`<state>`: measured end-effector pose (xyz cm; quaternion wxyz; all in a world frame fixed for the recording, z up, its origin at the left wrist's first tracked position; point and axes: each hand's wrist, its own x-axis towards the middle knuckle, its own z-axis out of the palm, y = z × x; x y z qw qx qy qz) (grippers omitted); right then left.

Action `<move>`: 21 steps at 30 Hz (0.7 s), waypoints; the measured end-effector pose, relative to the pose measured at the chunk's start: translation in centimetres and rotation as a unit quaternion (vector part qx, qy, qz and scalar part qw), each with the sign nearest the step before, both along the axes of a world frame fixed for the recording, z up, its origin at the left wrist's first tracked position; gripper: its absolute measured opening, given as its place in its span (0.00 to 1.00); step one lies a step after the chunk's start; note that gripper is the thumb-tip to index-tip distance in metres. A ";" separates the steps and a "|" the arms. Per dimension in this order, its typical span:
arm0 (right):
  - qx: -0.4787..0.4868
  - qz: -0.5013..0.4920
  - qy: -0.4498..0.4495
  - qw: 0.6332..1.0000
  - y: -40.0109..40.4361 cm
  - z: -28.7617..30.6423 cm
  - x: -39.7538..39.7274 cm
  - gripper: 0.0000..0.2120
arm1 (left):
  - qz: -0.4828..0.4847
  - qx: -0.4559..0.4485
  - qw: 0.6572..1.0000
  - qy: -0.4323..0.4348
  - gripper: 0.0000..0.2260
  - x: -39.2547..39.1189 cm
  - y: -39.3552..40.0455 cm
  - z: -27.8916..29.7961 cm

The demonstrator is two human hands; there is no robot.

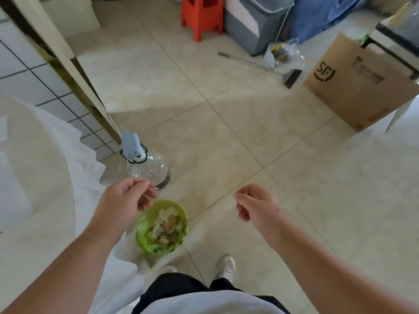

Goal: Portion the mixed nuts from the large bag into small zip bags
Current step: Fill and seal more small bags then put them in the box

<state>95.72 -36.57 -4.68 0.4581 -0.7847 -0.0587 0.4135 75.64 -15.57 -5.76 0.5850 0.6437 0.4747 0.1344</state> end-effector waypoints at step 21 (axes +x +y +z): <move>0.058 0.259 -0.015 0.964 18.4 1.0 10.0 0.04 | 0.221 0.010 0.975 0.004 0.13 3.4 6.7 1.1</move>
